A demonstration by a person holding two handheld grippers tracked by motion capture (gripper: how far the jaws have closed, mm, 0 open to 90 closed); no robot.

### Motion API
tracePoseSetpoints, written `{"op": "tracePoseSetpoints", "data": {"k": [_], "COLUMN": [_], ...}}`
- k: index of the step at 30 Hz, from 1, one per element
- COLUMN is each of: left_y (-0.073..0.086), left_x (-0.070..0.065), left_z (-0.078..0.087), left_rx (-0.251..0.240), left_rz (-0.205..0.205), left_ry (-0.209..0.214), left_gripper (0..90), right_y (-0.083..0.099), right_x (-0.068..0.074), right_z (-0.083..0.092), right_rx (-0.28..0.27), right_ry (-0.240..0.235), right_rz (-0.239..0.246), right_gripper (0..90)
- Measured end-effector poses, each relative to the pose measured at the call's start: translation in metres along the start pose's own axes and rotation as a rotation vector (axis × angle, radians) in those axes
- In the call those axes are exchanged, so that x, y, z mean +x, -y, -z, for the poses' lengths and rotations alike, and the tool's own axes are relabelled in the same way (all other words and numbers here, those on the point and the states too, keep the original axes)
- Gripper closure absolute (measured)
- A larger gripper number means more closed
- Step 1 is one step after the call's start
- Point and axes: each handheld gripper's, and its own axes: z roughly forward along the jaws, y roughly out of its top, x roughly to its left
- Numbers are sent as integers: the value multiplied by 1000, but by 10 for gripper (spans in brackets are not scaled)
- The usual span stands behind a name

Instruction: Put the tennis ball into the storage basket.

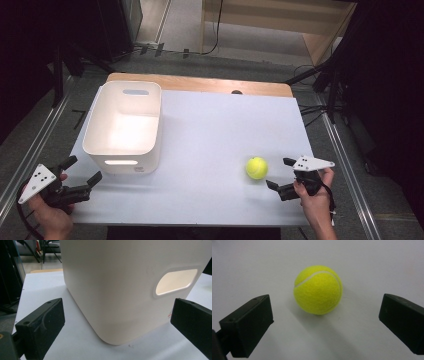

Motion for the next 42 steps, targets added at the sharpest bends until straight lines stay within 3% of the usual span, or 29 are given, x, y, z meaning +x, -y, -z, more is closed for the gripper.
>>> {"op": "tracePoseSetpoints", "data": {"k": [9, 19, 30, 42], "left_y": [0, 0, 1, 2], "left_x": [0, 0, 1, 0], "left_z": [0, 1, 0, -1], "left_rx": [-7, -12, -11, -15], "left_rz": [-4, 1, 0, 3], "left_ry": [9, 16, 17, 21], "left_gripper": [0, 0, 0, 0], "right_y": [-15, -29, -40, -46], "right_x": [1, 4, 8, 5], "right_z": [-13, -30, -47, -58], "right_rx": [65, 151, 261, 334], "right_ry": [-36, -38, -76, -73], "right_rz": [34, 56, 116, 140], "right_gripper": [0, 0, 0, 0]}}
